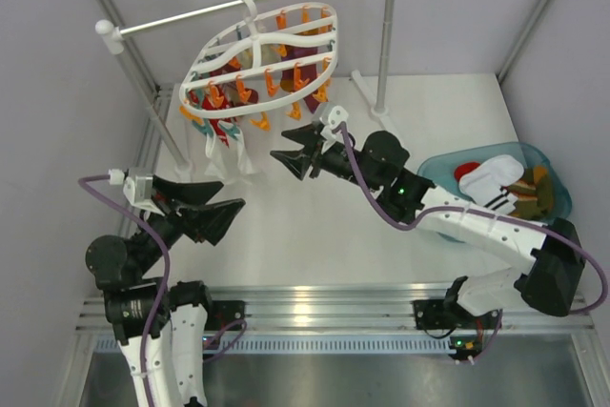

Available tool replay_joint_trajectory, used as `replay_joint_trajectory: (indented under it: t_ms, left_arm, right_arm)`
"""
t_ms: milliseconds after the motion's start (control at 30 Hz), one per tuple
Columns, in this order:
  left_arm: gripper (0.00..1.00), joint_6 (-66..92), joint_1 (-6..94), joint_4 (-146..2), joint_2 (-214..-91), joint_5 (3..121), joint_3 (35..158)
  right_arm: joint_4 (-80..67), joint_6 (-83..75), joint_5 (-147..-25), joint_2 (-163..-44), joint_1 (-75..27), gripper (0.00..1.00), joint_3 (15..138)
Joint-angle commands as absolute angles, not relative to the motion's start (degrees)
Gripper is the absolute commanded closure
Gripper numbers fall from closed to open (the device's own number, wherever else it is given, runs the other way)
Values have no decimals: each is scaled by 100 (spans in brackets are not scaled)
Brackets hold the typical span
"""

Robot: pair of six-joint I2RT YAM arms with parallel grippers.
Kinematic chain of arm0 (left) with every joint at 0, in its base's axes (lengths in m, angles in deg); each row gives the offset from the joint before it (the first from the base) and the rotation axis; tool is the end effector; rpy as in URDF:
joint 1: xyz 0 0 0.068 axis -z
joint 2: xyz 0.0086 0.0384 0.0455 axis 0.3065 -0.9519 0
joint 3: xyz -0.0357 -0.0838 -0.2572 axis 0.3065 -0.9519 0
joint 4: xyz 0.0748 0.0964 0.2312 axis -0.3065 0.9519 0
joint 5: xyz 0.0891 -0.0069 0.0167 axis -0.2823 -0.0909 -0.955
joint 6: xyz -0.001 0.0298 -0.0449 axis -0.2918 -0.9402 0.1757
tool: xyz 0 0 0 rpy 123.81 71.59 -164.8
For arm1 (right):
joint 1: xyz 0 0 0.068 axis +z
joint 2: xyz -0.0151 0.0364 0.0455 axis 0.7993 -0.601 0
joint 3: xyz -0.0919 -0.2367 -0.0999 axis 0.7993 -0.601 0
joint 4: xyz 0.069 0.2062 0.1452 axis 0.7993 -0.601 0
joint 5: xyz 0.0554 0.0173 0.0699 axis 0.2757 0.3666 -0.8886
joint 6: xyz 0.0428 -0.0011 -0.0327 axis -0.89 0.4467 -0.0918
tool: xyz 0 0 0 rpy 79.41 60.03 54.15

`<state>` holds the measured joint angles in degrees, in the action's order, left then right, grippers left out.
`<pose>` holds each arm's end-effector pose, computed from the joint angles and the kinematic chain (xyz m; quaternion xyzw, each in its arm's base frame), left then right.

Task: Clip the socks to the hanger
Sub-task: Open the clamp at the hanger.

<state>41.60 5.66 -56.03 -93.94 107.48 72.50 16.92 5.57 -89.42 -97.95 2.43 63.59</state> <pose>0.0417 -0.0204 0.3974 0.0940 0.6350 -0.4339 0.6322 0.1725 0.2629 0.3915 -0.3762 0.5239 0.3929 0.6555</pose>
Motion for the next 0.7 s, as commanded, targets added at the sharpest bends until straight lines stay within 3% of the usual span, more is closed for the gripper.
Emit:
replay_joint_trajectory:
  t_ms: [0, 267, 667]
  left_arm:
    - [11, 4483, 546, -6220, -9373, 10824, 7172]
    - [11, 4527, 546, -6414, -9443, 10824, 7110]
    - [11, 4676, 546, -6590, -9461, 10780, 6917]
  right_arm:
    - [2211, 747, -8393, -10078, 319, 52, 6905]
    - [2272, 993, -7995, -10510, 275, 46, 7143]
    - [2509, 1256, -8486, -10765, 231, 43, 7450]
